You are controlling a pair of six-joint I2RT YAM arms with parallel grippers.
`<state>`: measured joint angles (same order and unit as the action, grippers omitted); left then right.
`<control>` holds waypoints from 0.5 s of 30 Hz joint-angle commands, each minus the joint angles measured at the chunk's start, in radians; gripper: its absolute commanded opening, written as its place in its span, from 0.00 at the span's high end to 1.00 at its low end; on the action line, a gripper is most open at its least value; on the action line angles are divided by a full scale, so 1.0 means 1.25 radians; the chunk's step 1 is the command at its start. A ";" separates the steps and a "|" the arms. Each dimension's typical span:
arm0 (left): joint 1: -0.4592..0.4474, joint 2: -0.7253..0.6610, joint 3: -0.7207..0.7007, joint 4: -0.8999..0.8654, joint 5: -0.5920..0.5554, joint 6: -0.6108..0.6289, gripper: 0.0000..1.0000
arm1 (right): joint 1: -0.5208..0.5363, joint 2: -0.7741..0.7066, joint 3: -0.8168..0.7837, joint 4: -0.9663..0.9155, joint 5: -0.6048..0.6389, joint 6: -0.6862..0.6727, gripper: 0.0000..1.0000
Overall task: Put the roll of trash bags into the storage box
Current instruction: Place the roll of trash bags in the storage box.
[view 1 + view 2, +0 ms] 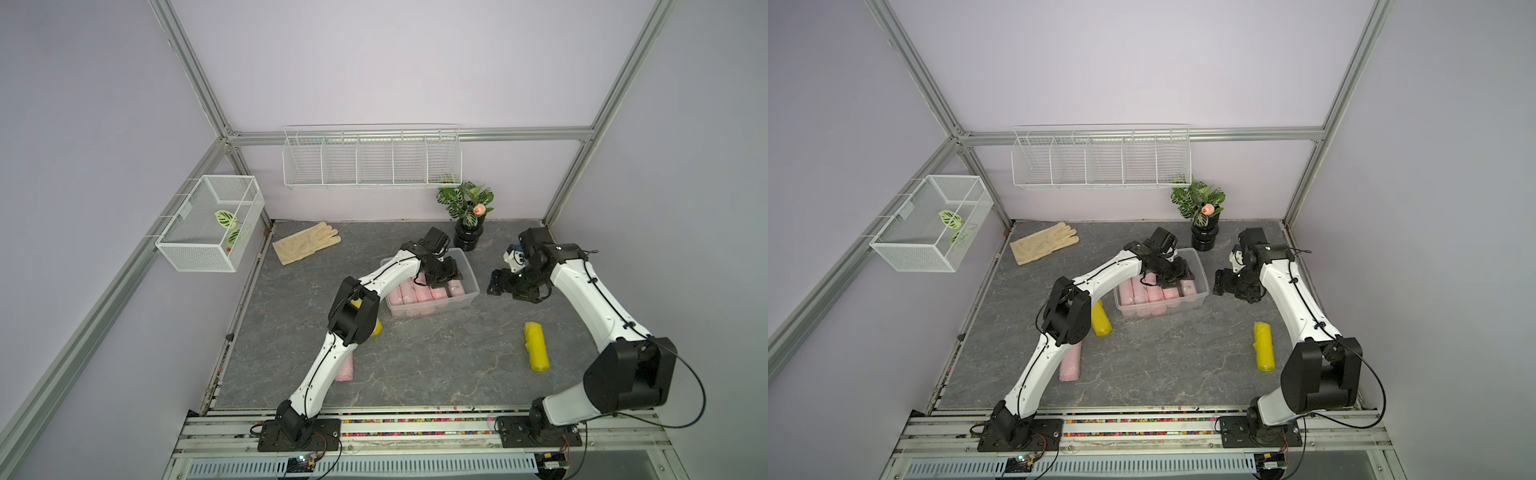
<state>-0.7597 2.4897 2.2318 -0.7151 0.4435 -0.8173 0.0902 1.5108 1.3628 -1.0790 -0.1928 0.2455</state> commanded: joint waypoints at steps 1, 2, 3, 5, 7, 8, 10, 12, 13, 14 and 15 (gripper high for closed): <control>0.003 -0.081 -0.035 -0.001 -0.050 0.021 0.38 | -0.005 -0.021 -0.013 0.003 -0.013 -0.012 0.17; 0.002 -0.098 -0.046 0.006 -0.055 0.025 0.38 | -0.005 -0.021 -0.013 0.003 -0.014 -0.013 0.17; 0.002 -0.109 -0.052 0.007 -0.059 0.030 0.38 | -0.005 -0.022 -0.013 0.003 -0.014 -0.012 0.17; 0.001 -0.132 -0.061 0.001 -0.065 0.041 0.37 | -0.005 -0.023 -0.012 0.003 -0.014 -0.012 0.17; -0.002 -0.154 -0.075 -0.005 -0.073 0.052 0.36 | -0.005 -0.027 -0.010 0.002 -0.014 -0.012 0.17; -0.003 -0.171 -0.086 -0.005 -0.080 0.057 0.35 | -0.005 -0.028 -0.012 0.002 -0.014 -0.011 0.17; -0.005 -0.205 -0.116 -0.003 -0.093 0.066 0.35 | -0.005 -0.030 -0.012 0.002 -0.015 -0.011 0.17; -0.004 -0.250 -0.155 -0.010 -0.119 0.085 0.33 | -0.005 -0.032 -0.013 0.002 -0.020 -0.011 0.17; -0.005 -0.280 -0.179 -0.022 -0.141 0.099 0.32 | -0.005 -0.032 -0.013 0.002 -0.021 -0.010 0.17; -0.003 -0.312 -0.208 -0.035 -0.166 0.113 0.30 | -0.005 -0.032 -0.013 0.003 -0.021 -0.010 0.17; -0.003 -0.341 -0.240 -0.043 -0.189 0.123 0.29 | -0.005 -0.034 -0.013 0.003 -0.021 -0.010 0.17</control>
<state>-0.7601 2.1456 1.9965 -0.7189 0.3027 -0.7258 0.0902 1.4963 1.3628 -1.0790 -0.2081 0.2455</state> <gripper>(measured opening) 0.699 0.828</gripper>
